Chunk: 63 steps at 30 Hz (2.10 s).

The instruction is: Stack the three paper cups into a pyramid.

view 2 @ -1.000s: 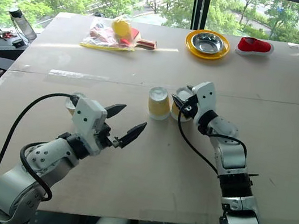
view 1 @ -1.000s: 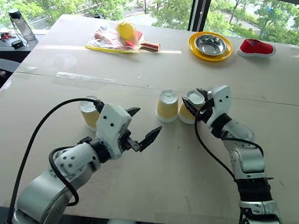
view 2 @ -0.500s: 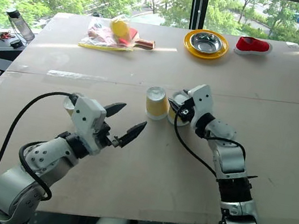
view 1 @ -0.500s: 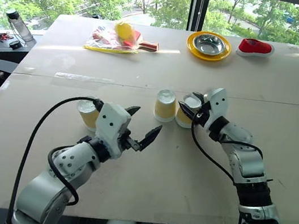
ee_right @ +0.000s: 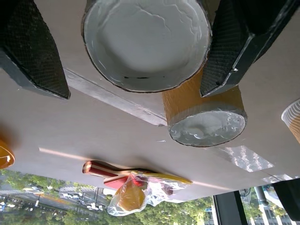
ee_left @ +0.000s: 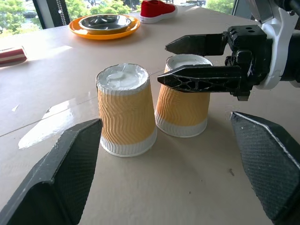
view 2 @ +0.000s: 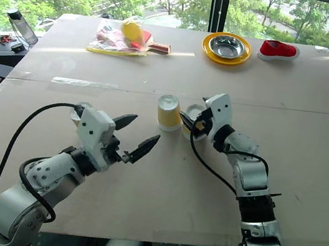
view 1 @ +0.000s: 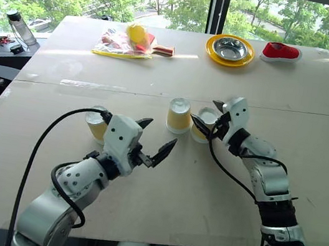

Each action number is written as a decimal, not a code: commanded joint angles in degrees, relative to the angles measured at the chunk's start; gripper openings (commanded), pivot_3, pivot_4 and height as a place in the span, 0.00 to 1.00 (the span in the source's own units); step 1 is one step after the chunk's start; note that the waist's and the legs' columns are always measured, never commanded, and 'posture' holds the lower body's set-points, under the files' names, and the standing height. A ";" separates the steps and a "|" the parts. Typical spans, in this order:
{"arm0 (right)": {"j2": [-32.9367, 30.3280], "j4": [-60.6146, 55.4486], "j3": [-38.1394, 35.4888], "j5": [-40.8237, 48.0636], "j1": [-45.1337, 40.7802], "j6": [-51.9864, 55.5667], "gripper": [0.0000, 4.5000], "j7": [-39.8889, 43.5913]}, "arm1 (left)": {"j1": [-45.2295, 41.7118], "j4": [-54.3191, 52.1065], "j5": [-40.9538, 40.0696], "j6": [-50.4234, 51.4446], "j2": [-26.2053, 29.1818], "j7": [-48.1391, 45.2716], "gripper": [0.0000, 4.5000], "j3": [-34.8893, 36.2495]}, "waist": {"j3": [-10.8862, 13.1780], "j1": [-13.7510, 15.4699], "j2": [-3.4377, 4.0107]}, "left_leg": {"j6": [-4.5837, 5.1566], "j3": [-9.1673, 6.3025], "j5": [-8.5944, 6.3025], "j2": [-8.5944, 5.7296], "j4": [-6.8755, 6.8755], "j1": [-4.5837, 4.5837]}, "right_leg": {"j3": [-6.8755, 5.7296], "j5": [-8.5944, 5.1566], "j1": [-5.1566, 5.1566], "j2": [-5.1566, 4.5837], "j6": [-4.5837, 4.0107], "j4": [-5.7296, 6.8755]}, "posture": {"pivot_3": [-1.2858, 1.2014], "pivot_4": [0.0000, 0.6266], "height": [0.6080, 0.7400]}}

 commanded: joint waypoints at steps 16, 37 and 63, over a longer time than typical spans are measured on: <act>-21.49 -20.72 -11.96 26.28 17.06 -0.81 0.99 31.41 | 10.57 2.78 11.52 -18.57 -11.86 11.83 1.00 14.16 | 0.01 0.39 -0.05 | 0.05 -0.15 -0.03 -0.01 -0.03 -0.07 | -0.24 0.01 0.22 -0.10 -0.02 -0.35 | 0.52 0.24 1.00; -22.10 -25.41 -12.92 30.23 20.58 0.10 0.99 28.51 | 2.62 16.42 10.14 -18.72 -10.39 9.85 1.00 17.11 | 0.00 0.42 -0.10 | 0.04 -0.18 -0.03 0.00 0.00 -0.08 | -0.26 0.02 0.22 -0.07 -0.02 -0.34 | 0.52 0.24 1.00; -21.88 -26.76 -15.58 30.61 23.51 -2.61 1.00 26.07 | -15.97 24.31 6.24 -16.51 -3.59 1.34 0.48 13.50 | 0.01 1.13 -0.15 | 0.03 -0.34 -0.02 -0.04 0.05 -0.12 | -0.43 0.02 0.23 -0.06 -0.01 -0.27 | 0.52 0.24 1.00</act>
